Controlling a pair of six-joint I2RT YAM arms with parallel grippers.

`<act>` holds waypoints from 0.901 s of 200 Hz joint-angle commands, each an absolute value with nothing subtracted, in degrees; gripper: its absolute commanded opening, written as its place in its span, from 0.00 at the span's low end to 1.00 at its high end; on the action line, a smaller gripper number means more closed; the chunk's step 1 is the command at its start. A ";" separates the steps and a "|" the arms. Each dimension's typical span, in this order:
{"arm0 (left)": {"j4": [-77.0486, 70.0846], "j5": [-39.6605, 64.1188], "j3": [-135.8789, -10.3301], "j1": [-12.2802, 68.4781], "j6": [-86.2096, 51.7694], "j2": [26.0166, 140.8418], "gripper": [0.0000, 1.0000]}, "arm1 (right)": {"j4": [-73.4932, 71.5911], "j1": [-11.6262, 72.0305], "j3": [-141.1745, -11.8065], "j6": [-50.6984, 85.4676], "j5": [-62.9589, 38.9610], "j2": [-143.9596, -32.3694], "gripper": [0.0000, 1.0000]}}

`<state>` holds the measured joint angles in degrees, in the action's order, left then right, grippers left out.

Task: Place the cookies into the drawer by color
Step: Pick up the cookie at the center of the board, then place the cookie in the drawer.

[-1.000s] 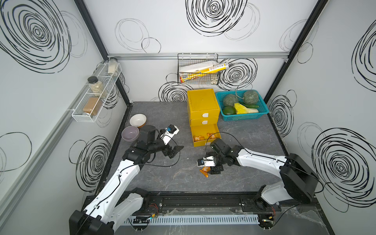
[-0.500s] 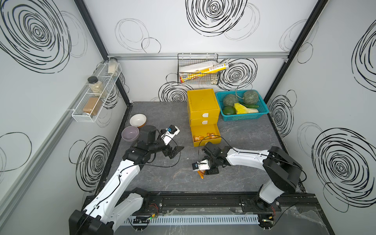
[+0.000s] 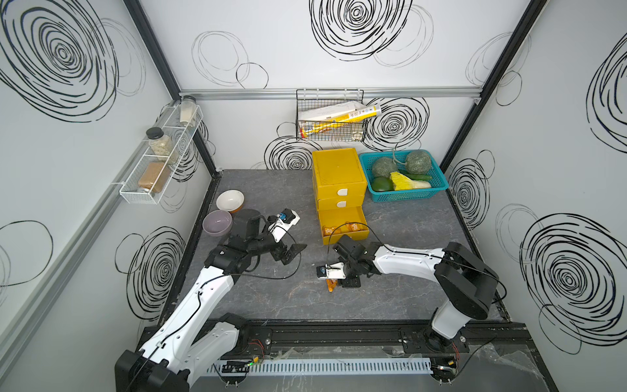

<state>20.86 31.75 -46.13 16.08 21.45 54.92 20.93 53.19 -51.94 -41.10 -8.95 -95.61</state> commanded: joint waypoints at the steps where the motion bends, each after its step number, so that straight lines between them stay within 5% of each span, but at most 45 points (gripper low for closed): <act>1: 19.30 31.42 -45.81 16.10 22.14 54.06 0.99 | 20.24 53.50 -50.60 -40.42 -6.58 -91.25 0.16; 100: 18.72 31.96 -45.67 15.44 21.43 54.08 0.99 | 10.38 48.59 -49.35 -39.10 5.79 -76.02 0.11; 180: 19.44 31.51 -46.40 15.21 21.39 54.36 0.99 | 4.36 45.05 -55.72 -43.32 17.22 -80.51 0.12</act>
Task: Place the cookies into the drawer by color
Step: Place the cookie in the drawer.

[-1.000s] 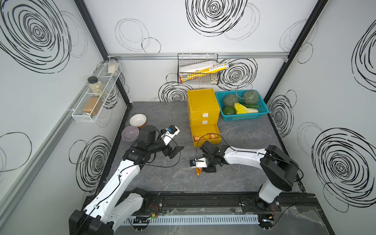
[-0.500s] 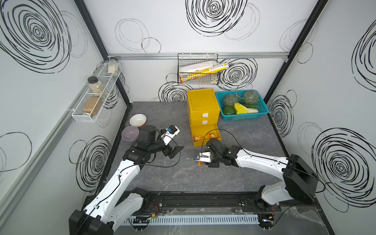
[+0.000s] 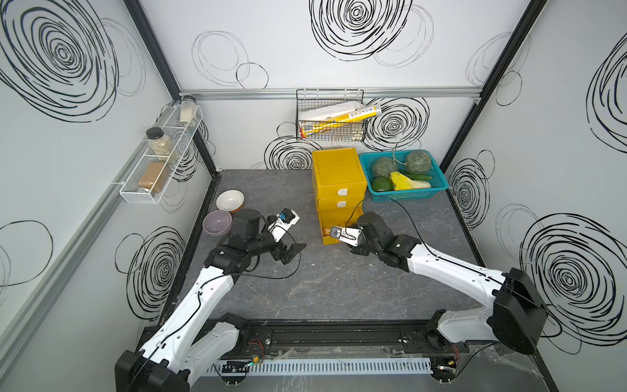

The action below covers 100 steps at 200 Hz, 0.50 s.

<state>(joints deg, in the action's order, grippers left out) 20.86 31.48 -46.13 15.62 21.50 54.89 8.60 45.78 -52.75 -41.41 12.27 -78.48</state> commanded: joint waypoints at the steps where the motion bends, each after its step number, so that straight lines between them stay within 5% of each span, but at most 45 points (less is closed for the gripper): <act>1: 19.43 31.49 -46.41 15.21 21.38 54.34 0.99 | 4.25 44.98 -55.72 -43.41 17.31 -80.60 0.12; 59: 19.26 31.09 -46.34 15.62 21.61 54.51 0.99 | -0.82 43.26 -58.83 -46.03 19.20 -86.86 0.16; 100: 19.56 30.50 -47.02 15.91 21.17 55.17 0.99 | -2.01 42.54 -60.76 -46.67 20.17 -90.73 0.41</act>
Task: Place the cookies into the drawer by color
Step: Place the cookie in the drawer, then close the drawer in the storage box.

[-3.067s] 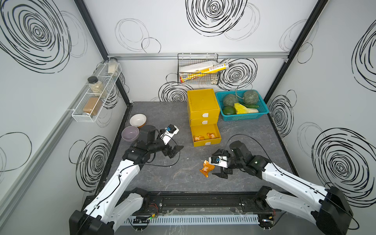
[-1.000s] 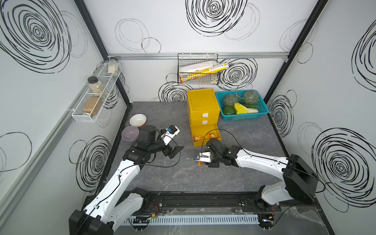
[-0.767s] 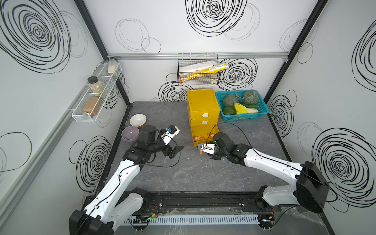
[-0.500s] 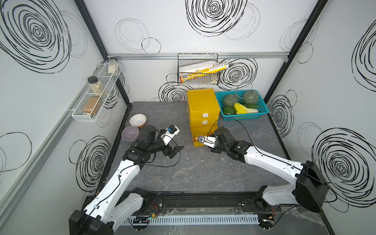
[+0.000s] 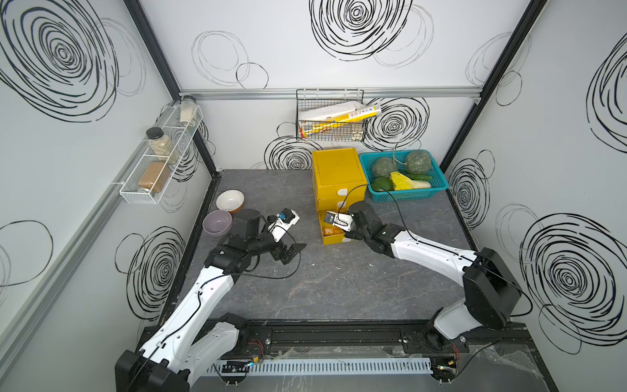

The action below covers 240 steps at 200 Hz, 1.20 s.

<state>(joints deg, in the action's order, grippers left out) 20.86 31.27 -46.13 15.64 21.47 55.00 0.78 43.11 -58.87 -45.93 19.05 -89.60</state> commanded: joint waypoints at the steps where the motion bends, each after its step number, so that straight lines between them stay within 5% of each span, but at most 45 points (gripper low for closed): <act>1: 19.53 30.50 -47.02 15.95 21.13 55.14 0.99 | -2.06 42.54 -60.74 -46.67 20.10 -90.76 0.41; 120: 19.62 24.19 -52.72 18.56 18.10 57.47 0.99 | -5.09 42.46 -51.38 -31.93 15.90 -76.44 0.80; 240: 17.85 22.50 -77.46 19.78 18.82 78.82 0.99 | -4.93 42.36 -35.12 4.04 18.47 -58.02 1.00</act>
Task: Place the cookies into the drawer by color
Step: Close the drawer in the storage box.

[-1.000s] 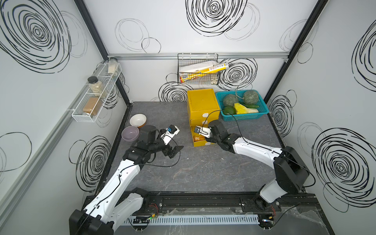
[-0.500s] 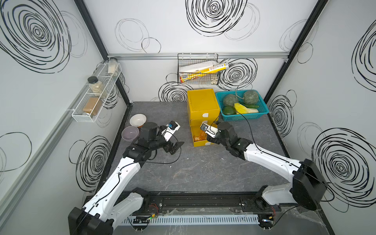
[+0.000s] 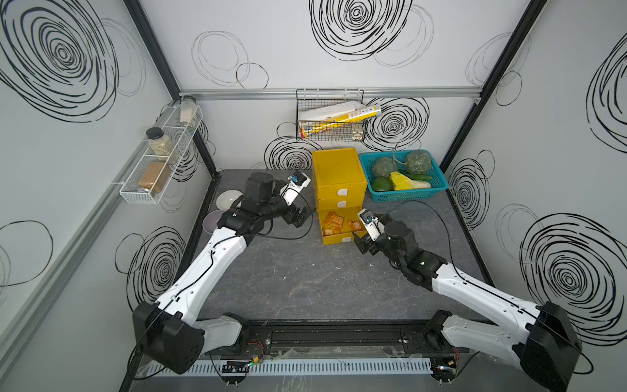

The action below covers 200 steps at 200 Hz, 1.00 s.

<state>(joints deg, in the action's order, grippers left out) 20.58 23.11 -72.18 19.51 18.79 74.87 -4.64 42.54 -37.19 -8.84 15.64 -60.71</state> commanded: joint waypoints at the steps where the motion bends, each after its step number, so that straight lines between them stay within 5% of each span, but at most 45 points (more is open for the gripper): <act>1: 17.85 22.50 -77.71 19.78 18.81 79.05 0.99 | -4.93 42.36 -34.96 4.57 18.73 -57.88 1.00; 97: 17.65 21.18 -97.93 20.55 16.32 98.26 0.96 | -7.22 42.25 -24.02 33.97 20.54 -52.02 0.93; 200: 20.00 19.04 -117.25 21.53 15.57 117.77 0.94 | -19.64 42.23 -14.29 44.91 15.98 -57.18 0.81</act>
<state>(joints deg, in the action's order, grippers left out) 20.47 19.81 -113.38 21.28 15.53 114.80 -13.23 42.50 -15.62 42.13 17.76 -55.18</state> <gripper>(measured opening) 0.945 0.814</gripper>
